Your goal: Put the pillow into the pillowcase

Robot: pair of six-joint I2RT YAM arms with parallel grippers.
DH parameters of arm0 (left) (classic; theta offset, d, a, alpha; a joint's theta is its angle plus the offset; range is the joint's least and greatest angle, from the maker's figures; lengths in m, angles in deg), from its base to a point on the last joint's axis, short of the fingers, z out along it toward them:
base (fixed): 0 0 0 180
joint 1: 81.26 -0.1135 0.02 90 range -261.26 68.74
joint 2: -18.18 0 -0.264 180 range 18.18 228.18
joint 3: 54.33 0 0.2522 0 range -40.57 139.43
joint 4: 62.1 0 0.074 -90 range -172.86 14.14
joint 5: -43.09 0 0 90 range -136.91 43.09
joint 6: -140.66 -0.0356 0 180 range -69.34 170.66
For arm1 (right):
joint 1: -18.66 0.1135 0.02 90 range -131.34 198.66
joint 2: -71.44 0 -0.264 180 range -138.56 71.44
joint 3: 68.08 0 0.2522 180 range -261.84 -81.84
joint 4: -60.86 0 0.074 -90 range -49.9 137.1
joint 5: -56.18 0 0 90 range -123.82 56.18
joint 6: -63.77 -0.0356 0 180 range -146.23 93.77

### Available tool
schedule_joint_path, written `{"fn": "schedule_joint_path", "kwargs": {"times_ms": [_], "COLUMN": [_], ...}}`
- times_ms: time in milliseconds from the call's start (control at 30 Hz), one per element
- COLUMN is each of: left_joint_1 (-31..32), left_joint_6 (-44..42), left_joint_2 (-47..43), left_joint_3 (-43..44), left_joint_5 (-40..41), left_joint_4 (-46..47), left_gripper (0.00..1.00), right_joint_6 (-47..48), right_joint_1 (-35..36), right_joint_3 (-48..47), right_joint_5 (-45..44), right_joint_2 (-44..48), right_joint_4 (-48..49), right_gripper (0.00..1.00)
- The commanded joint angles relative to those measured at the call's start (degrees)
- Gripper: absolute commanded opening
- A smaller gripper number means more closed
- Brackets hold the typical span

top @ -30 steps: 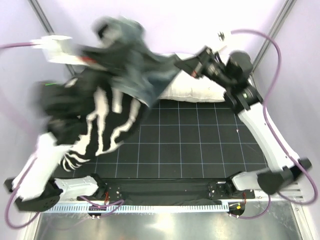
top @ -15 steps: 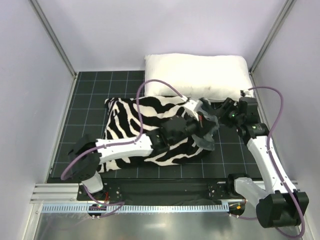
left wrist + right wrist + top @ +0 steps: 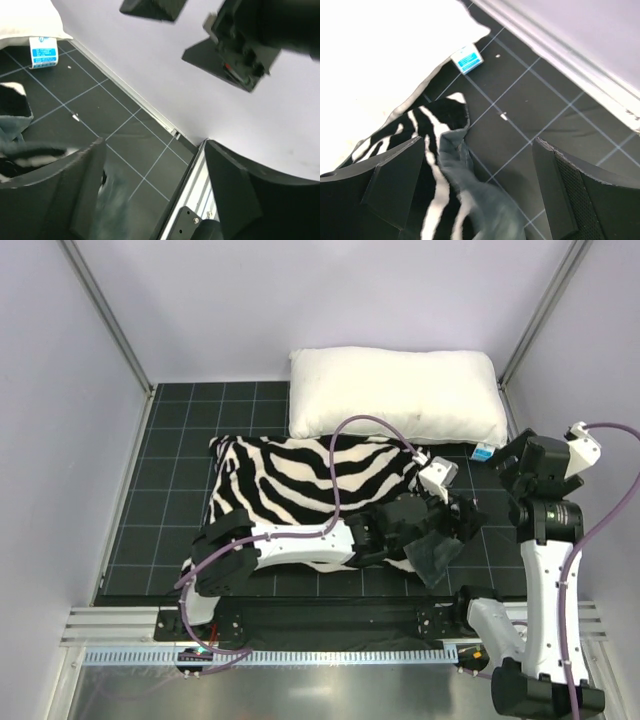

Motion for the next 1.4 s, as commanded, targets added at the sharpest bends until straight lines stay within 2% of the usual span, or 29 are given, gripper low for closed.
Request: {"fn": "schedule_joint_path", "kwargs": {"times_ms": [0, 133, 233, 267, 333, 367, 467, 500, 533, 600, 633, 733, 767, 933, 967, 1100, 1200, 1367], "left_joint_1": [0.28, 0.28, 0.28, 0.28, 0.28, 0.28, 0.19, 0.28, 0.28, 0.19, 0.28, 0.19, 0.19, 0.28, 0.37, 0.37, 0.37, 0.45], "left_joint_6": [-1.82, -2.61, -2.7, -2.35, -0.07, 2.37, 5.2, 5.82, 6.7, 7.06, 7.32, 8.2, 8.37, 7.24, 10.02, 8.38, 9.68, 9.6], "left_joint_2": [-0.21, -4.24, -10.74, -12.76, -20.66, -27.12, -37.09, -40.25, -47.42, -54.75, -61.31, -71.89, -78.89, -96.07, -100.79, -109.6, -114.18, -113.33], "left_joint_3": [8.0, 8.63, 6.88, 5.65, -0.58, -3.38, -14.11, -16.31, -20.77, -24.57, -26.25, -32.31, -35.2, -44.09, -45.32, -52.7, -54.65, -55.18], "left_joint_5": [2.61, 3.15, 3.76, 4.54, 8.05, 9.55, 15.26, 16.84, 20.16, 23.69, 26.06, 34.33, 36.0, 36.89, 37.77, 37.6, 38.48, 38.04], "left_joint_4": [-7.53, -14.31, -22.38, -26.76, -30.9, -35.02, -41.11, -45.74, -47.96, -52.88, -57.34, -63.86, -64.67, -66.88, -67.75, -65.73, -66.79, -66.0], "left_gripper": [0.85, 0.99, 1.0, 1.0, 1.0, 1.0, 1.0, 1.0, 1.0, 1.0, 1.0, 1.0, 1.0, 1.0, 1.0, 1.0, 1.0, 1.0], "right_joint_6": [-1.04, -0.08, 3.26, 4.74, 5.72, 6.34, 6.43, 6.08, 5.99, 5.81, 5.81, 5.46, 5.46, 6.78, 6.95, 6.25, 6.25, 6.25], "right_joint_1": [-0.3, -0.3, -0.3, -0.3, -0.3, -0.3, -0.3, -0.3, -0.3, -0.3, -0.3, -0.3, -0.21, -0.3, -0.3, -0.3, -0.3, -0.21], "right_joint_3": [-2.99, -3.09, -0.9, 0.07, 3.4, 4.55, 9.12, 10.09, 11.84, 15.09, 16.59, 21.5, 22.57, 28.02, 28.64, 31.71, 33.29, 33.83], "right_joint_5": [-5.86, -2.09, 8.09, 14.04, 21.53, 28.01, 35.52, 38.76, 39.75, 41.07, 42.13, 41.61, 41.0, 36.52, 35.9, 38.27, 40.01, 40.99], "right_joint_2": [2.19, 3.6, 5.62, 7.37, 9.39, 10.97, 12.83, 13.79, 14.32, 15.9, 18.43, 24.49, 25.91, 32.34, 33.21, 35.41, 37.26, 37.88], "right_joint_4": [-1.99, -1.65, 0.37, 2.3, 5.9, 6.96, 11.27, 11.98, 13.29, 15.23, 17.59, 20.59, 21.03, 20.6, 20.42, 22.53, 24.2, 24.99], "right_gripper": [0.96, 0.97, 0.96, 0.96, 0.97, 0.96, 0.99, 1.0, 1.0, 1.0, 1.0, 1.0, 1.0, 1.0, 0.99, 1.0, 1.0, 1.0]}}
